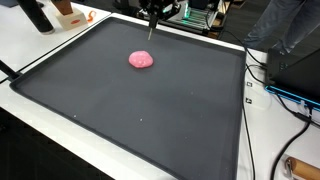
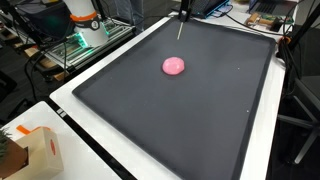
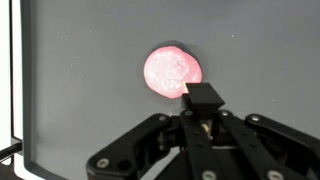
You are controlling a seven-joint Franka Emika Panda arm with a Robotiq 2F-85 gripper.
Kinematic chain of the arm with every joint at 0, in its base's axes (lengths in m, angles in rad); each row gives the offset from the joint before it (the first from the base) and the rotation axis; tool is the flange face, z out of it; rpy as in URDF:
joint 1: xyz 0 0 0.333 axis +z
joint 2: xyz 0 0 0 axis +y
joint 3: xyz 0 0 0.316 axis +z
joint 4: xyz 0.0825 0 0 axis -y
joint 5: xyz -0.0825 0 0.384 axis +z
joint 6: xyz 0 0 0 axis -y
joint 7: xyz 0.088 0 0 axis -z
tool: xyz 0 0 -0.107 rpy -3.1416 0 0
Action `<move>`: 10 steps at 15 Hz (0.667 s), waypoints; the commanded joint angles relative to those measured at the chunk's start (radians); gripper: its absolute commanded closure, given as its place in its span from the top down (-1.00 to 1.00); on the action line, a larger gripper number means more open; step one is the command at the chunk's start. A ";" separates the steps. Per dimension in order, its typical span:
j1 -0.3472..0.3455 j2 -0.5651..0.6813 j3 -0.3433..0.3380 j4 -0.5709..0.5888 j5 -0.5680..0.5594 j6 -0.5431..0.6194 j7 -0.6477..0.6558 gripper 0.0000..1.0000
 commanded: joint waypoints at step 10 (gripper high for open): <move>0.243 0.348 -0.013 0.283 -0.285 -0.293 0.358 -0.94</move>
